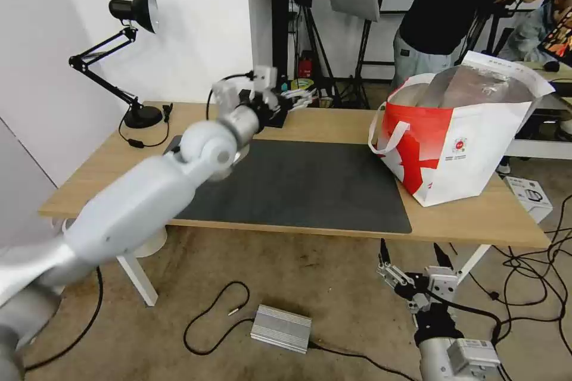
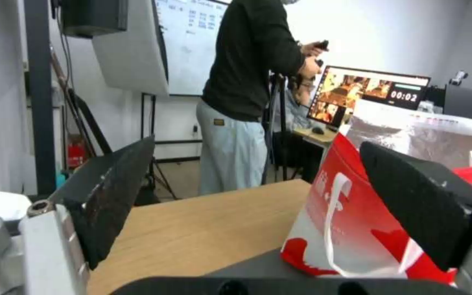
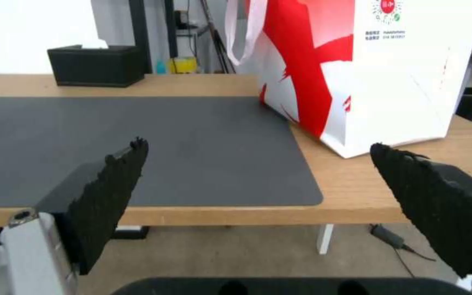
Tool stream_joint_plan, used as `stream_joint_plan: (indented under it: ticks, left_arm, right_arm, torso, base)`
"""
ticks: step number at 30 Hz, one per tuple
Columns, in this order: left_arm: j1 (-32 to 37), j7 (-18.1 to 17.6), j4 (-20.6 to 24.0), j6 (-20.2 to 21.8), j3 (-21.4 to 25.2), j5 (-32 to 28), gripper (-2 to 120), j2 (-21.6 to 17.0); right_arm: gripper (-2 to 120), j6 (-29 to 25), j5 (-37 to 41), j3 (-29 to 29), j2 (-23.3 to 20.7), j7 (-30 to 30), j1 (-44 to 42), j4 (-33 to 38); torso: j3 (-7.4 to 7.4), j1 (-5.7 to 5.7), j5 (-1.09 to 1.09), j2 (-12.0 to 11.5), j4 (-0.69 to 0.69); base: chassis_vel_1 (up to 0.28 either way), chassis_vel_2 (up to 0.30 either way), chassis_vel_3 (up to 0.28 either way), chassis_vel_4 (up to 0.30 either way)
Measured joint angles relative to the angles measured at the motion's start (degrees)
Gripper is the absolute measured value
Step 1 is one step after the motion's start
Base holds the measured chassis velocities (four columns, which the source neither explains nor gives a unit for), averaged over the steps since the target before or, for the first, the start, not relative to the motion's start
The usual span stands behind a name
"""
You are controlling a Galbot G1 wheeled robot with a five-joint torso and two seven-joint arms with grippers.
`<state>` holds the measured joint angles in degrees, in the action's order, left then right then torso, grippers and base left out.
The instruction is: Pick up the trash from the table and place it into the takeout bag.
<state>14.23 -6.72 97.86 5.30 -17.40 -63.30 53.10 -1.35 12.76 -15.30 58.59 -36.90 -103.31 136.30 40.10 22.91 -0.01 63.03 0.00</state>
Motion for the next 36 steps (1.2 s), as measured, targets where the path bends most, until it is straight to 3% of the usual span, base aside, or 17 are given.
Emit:
stream_joint_plan:
  ticks: [18,22,30,36]
  left_arm:
    - [17.4,0.6,11.5,-0.3,13.5,7.0,100,-3.5]
    - [23.0,1.0,14.3,-1.6,17.9,10.4,100,-3.8]
    - [40.9,1.1,22.6,-5.3,29.2,17.9,100,-4.5]
    - [48.0,1.1,25.6,-6.1,33.7,21.3,100,-3.1]
  right_arm:
    - [100,0.0,0.0,0.0,0.0,0.0,0.0,0.0]
    - [100,0.0,0.0,0.0,0.0,0.0,0.0,0.0]
    - [100,0.0,0.0,0.0,0.0,0.0,0.0,0.0]
    - [100,0.0,0.0,0.0,0.0,0.0,0.0,0.0]
  torso:
    - [0.00,0.00,0.01,0.0,-0.01]
    - [0.00,0.00,0.01,0.0,-0.01]
    - [0.00,0.00,0.01,0.0,0.00]
    - [0.00,0.00,0.00,0.0,0.01]
  base:
    - [0.000,0.000,0.000,0.000]
    - [0.000,0.000,0.000,0.000]
    - [0.000,0.000,0.000,0.000]
    - [0.000,0.000,0.000,0.000]
